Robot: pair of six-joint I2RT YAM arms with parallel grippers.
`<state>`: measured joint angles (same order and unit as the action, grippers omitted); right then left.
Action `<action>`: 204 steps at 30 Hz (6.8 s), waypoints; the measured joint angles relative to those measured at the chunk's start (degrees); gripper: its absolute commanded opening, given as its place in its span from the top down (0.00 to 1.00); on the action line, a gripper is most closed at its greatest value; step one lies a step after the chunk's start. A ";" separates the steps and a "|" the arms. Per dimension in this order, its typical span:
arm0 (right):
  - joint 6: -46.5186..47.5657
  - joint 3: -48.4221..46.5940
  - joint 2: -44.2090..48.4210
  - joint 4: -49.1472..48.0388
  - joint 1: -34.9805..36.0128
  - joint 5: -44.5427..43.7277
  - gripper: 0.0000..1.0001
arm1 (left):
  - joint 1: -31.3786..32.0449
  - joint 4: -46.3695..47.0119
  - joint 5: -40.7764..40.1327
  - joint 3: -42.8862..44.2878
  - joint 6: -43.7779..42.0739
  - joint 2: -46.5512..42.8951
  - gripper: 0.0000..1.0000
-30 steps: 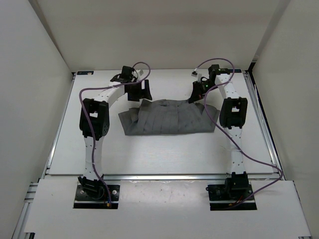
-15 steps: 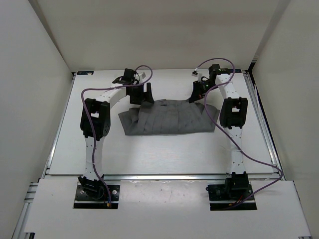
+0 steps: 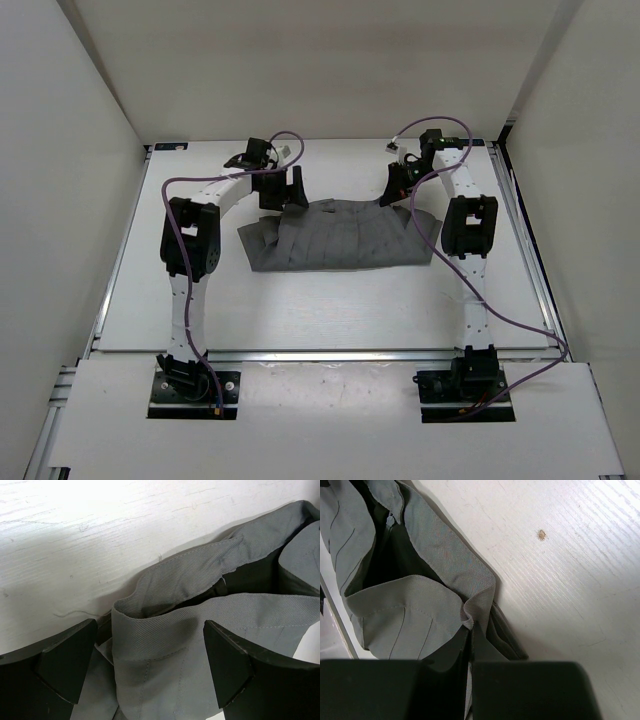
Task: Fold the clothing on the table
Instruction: Fold the skirt
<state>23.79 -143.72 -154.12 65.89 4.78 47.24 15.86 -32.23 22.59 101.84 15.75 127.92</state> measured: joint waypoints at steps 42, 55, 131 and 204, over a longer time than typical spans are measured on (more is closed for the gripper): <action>-4.02 -4.24 3.17 9.16 -5.84 1.20 1.00 | -1.64 8.17 6.45 -14.23 5.16 -9.55 0.87; -4.24 5.11 8.41 10.16 -7.39 0.66 1.00 | -1.01 10.19 6.54 -21.18 6.86 -13.55 0.69; -20.17 73.24 55.95 -37.20 -9.31 -5.92 1.00 | -1.84 12.09 6.56 -25.46 14.67 -22.14 1.00; -17.33 63.28 40.17 -41.48 -5.62 -19.54 0.32 | 2.23 -3.30 6.60 20.59 4.24 12.59 0.01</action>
<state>6.46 -80.44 -113.95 24.40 -0.84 27.70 18.09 -35.53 29.19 122.43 19.99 140.51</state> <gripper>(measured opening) 0.668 0.982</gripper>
